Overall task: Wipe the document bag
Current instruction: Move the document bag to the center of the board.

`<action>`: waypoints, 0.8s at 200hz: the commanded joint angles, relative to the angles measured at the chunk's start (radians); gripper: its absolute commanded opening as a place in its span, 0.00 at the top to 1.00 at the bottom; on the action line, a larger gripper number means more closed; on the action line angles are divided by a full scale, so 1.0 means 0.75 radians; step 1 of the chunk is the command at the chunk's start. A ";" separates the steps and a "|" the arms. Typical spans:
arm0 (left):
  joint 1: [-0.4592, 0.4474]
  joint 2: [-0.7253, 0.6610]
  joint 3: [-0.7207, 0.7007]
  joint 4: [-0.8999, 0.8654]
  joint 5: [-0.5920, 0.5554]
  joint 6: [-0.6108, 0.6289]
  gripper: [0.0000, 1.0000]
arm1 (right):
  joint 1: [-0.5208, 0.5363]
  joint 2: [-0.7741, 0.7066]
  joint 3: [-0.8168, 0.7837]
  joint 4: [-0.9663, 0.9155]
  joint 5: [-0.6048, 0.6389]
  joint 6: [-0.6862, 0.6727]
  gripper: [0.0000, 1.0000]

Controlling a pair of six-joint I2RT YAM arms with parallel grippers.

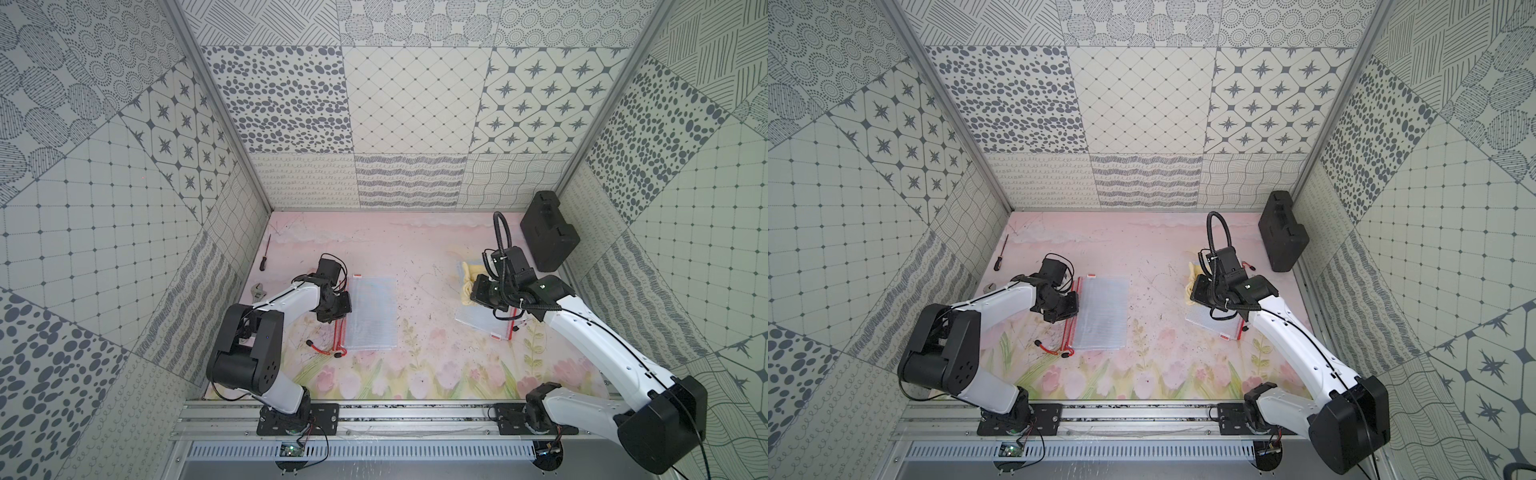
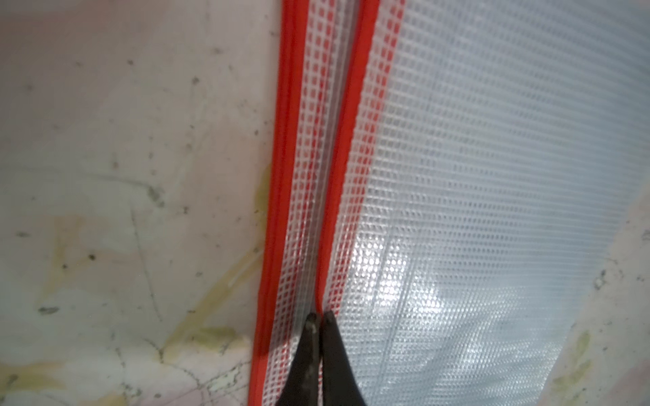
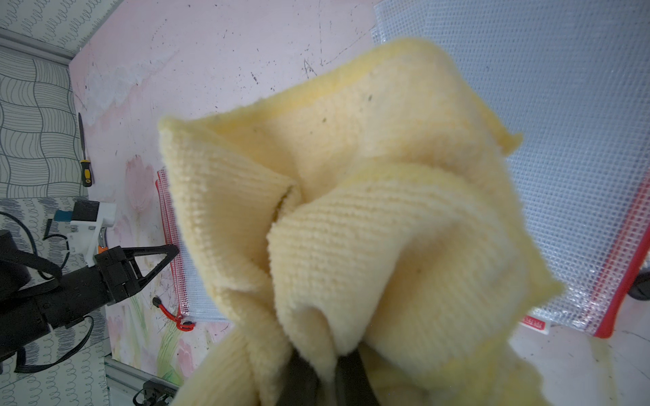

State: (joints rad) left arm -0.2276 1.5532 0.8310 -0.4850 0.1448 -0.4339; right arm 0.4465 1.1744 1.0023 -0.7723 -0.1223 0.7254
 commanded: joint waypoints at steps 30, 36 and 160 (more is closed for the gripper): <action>-0.016 -0.138 0.096 -0.111 0.076 -0.018 1.00 | 0.026 0.024 0.060 0.062 0.009 -0.002 1.00; -0.032 -0.160 0.112 -0.098 0.113 -0.039 1.00 | 0.025 0.024 0.063 0.060 0.013 -0.003 1.00; -0.596 0.306 0.287 0.422 0.316 -0.441 1.00 | 0.093 0.105 0.026 0.066 -0.064 -0.008 1.00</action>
State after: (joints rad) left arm -0.6193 1.6680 1.0565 -0.3195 0.3328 -0.6300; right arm 0.4778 1.1992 1.0306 -0.7650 -0.1326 0.7242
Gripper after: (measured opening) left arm 0.048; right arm 0.094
